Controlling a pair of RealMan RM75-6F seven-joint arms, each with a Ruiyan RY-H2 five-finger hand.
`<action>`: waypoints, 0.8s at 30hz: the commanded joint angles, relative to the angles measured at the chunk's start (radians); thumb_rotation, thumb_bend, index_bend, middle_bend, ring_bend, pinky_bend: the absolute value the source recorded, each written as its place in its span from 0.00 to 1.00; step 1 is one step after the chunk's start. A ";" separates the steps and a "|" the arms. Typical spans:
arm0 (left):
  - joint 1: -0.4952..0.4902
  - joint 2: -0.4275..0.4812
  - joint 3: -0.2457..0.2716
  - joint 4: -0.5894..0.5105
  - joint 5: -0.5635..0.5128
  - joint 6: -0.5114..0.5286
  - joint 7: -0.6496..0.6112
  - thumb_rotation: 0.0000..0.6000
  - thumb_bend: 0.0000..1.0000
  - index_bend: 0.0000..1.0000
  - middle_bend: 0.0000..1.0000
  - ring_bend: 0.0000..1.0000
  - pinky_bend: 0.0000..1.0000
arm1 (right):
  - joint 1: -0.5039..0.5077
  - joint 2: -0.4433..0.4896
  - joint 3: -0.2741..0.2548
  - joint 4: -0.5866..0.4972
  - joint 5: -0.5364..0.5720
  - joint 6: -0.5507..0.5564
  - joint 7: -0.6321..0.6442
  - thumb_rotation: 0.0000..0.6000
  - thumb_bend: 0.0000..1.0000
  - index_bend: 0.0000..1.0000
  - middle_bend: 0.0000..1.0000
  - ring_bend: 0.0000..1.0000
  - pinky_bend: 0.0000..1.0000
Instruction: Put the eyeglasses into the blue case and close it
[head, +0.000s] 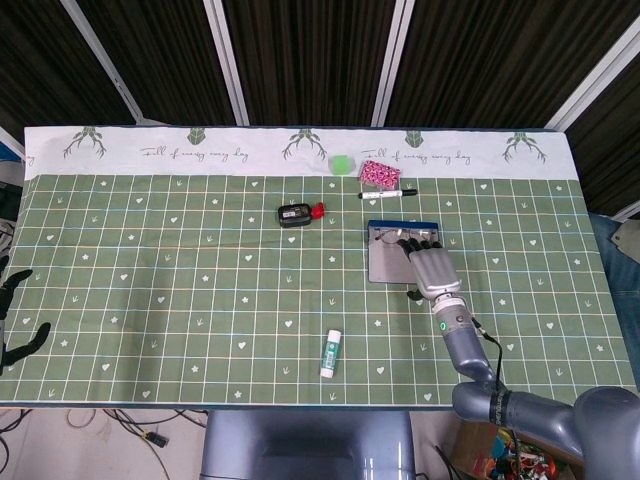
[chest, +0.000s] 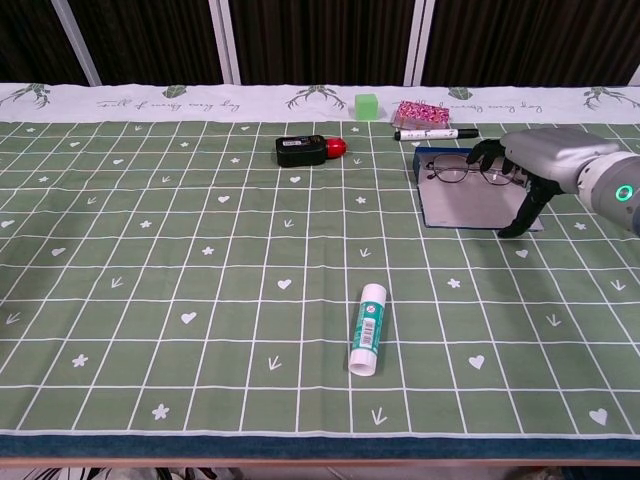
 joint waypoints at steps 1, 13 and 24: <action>0.000 0.000 0.000 0.000 0.000 0.001 0.000 1.00 0.26 0.17 0.00 0.00 0.00 | -0.003 -0.012 0.010 0.018 -0.004 -0.010 -0.001 1.00 0.19 0.19 0.22 0.25 0.27; 0.000 0.000 -0.001 0.002 -0.002 -0.001 -0.002 1.00 0.26 0.17 0.00 0.00 0.00 | -0.011 -0.049 0.038 0.090 -0.033 -0.037 0.015 1.00 0.30 0.19 0.22 0.25 0.27; 0.000 0.000 -0.002 0.002 -0.001 0.002 -0.003 1.00 0.26 0.17 0.00 0.00 0.00 | -0.026 -0.064 0.053 0.117 -0.047 -0.061 0.022 1.00 0.30 0.19 0.22 0.25 0.27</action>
